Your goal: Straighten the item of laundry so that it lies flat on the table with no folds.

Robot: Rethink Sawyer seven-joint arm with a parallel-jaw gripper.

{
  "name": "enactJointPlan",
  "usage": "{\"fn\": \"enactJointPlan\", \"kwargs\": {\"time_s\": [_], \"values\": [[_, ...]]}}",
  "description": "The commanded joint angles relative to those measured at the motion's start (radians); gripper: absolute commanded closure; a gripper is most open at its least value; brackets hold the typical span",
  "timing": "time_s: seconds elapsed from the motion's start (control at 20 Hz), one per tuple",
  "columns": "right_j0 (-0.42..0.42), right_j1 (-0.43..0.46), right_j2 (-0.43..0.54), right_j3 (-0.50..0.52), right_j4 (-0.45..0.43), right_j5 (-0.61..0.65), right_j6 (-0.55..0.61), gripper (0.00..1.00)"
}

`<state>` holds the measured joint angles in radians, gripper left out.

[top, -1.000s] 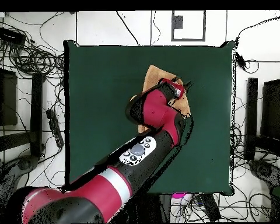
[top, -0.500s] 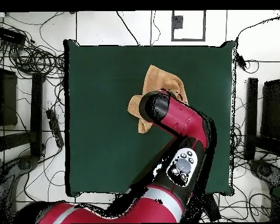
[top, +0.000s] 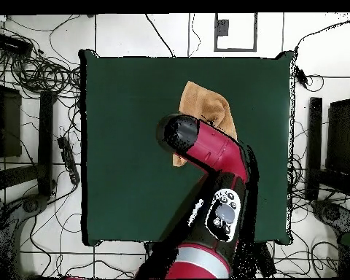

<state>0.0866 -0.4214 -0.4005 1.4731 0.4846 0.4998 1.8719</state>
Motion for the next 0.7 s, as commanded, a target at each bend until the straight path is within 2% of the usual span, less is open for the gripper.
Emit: {"fn": "enactJointPlan", "kwargs": {"time_s": [0.05, 0.3, 0.55, 0.7], "values": [[0.023, -0.001, 0.228, 0.129, 0.017, -0.11, 0.153, 0.0], [0.044, -0.001, 0.234, 0.169, 0.031, -0.218, 0.241, 0.0], [0.12, 0.071, 0.14, 0.141, 0.059, -0.257, 0.327, 0.0], [0.163, 0.126, 0.068, 0.108, 0.073, -0.224, 0.346, 0.0]]}}
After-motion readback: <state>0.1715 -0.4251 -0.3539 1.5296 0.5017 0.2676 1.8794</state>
